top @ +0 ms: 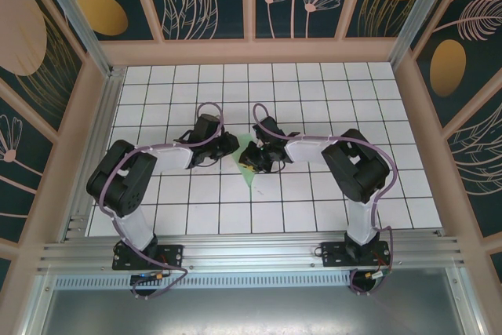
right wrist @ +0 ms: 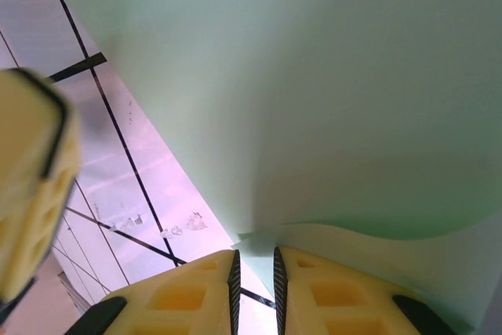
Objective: Fold a paper plane with a square sheet of paper (pick it up from the middle)
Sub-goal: Third fold the triangle at the center of the table.
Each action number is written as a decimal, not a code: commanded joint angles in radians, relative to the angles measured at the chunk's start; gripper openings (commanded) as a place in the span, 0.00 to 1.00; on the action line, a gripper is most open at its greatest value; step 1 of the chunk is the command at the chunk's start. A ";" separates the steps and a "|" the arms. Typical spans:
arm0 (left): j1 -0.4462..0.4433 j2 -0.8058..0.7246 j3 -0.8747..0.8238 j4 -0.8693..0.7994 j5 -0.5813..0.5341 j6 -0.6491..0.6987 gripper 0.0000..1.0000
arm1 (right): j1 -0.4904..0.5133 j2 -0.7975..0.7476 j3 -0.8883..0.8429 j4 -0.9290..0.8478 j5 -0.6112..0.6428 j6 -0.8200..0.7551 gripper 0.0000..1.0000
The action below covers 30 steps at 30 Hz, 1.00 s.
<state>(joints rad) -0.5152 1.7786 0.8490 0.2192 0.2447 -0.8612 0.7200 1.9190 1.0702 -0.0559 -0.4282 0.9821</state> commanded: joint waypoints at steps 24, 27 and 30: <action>0.006 0.100 0.042 -0.106 -0.041 0.011 0.13 | 0.007 0.032 0.015 0.047 -0.033 -0.025 0.18; 0.006 0.102 0.039 -0.106 -0.038 0.010 0.13 | 0.007 0.037 0.019 0.054 -0.035 -0.026 0.18; 0.006 0.102 0.038 -0.104 -0.036 0.011 0.13 | 0.007 0.040 0.022 0.056 -0.036 -0.028 0.18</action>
<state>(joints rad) -0.5137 1.8469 0.8833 0.1719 0.2085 -0.8608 0.7200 1.9404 1.0710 -0.0257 -0.4488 0.9749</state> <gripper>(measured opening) 0.130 0.180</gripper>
